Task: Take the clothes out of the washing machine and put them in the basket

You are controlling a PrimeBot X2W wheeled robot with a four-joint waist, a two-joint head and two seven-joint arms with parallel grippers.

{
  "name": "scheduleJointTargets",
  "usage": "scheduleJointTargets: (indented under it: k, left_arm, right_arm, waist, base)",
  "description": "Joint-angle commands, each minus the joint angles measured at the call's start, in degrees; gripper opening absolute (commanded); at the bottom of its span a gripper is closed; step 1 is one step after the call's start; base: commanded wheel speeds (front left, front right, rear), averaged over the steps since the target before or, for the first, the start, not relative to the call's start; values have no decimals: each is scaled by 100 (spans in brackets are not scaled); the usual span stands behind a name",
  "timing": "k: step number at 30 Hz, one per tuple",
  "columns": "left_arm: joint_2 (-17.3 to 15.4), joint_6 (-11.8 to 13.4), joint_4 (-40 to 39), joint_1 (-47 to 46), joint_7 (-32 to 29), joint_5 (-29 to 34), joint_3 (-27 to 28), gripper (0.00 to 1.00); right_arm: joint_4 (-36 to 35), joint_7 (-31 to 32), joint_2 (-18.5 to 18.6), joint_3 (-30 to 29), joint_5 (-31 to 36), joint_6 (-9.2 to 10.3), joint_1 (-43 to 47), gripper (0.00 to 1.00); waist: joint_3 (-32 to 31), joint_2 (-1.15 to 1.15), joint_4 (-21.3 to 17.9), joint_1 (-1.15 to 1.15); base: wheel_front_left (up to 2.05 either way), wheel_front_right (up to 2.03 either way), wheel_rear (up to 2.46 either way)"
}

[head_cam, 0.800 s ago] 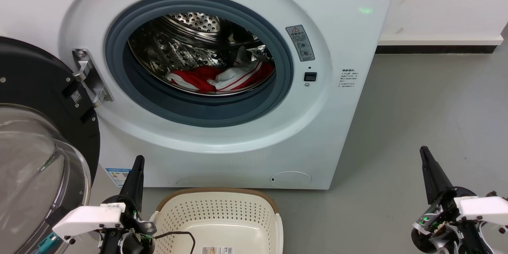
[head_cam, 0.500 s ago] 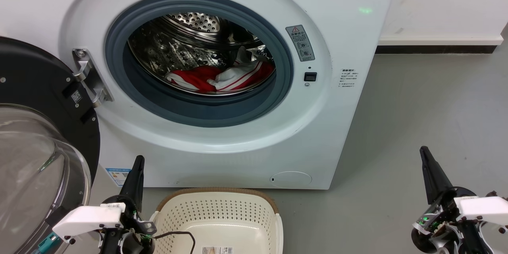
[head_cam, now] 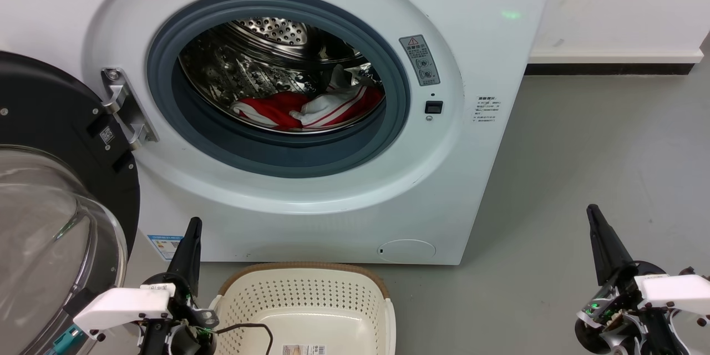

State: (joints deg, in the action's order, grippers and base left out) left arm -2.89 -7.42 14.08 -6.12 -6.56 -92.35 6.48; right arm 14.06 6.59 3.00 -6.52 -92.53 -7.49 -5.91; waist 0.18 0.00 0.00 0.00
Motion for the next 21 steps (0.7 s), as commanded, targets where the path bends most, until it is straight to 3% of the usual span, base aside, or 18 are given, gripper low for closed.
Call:
scheduleJointTargets:
  k: [1,9,10,21]
  left_arm:
    - [4,-26,-2,-35,-11,-14,15,0]
    - [4,-26,-2,-35,-11,-14,15,0]
    - [1,1,7,4,4,2,-3,100]
    - [8,11,-61,137,243,430,-9,100]
  right_arm:
    - [8,1,-19,2,25,0,-75,0]
    - [8,1,-19,2,25,0,-75,0]
    - [7,-5,0,0,3,0,6,100]
    - [89,-234,-3,-37,338,0,162,100]
  waist:
    - [0,0,0,0]
    - [0,0,0,0]
    - [0,0,0,0]
    - [6,0,-1,0]
  base:
    - [0,0,0]
    - [0,0,0]
    - [0,0,0]
    - [0,0,0]
